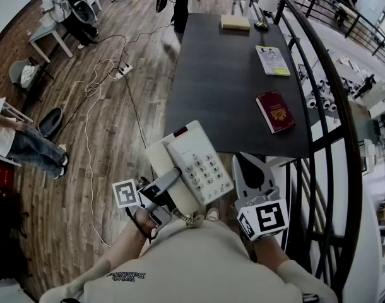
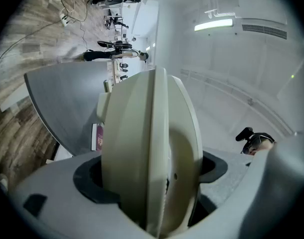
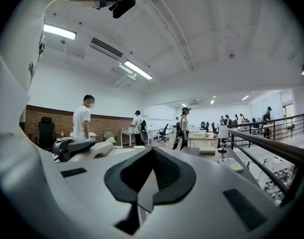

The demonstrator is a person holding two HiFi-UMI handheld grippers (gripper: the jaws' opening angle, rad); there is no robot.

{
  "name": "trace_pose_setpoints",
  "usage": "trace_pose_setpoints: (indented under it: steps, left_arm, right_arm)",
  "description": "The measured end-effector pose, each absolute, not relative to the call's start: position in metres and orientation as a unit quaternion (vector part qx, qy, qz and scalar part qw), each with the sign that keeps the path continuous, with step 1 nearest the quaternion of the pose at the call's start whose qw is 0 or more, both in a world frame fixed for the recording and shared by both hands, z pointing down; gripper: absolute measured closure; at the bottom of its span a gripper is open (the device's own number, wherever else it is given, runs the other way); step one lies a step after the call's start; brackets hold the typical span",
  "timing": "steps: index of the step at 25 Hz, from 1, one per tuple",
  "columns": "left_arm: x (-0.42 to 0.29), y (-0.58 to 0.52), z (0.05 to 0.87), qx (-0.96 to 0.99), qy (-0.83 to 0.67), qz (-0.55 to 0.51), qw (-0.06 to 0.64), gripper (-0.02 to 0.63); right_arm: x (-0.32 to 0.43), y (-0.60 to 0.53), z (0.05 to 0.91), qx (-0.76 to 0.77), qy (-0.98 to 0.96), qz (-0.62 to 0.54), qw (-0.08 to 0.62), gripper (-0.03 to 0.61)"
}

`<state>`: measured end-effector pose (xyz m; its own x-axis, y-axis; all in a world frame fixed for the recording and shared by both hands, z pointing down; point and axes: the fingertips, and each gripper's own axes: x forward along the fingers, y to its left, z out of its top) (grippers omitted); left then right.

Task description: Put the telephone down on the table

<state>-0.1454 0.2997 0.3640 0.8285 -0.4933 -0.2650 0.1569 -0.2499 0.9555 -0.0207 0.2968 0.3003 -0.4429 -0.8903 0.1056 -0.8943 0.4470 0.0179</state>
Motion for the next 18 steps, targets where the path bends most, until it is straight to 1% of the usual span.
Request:
trace_pose_setpoints:
  steps: [13,18]
  left_arm:
    - [-0.122,0.308,0.368,0.749,-0.111,-0.257,0.600,0.170]
    - [-0.124,0.308,0.364,0.748,-0.107,-0.259,0.602,0.170]
  right_arm:
    - [0.006,0.303,0.302,0.536,-0.843,0.029,0.035,0.577]
    - [0.001,0.305,0.301,0.533,-0.845,0.033,0.038,0.577]
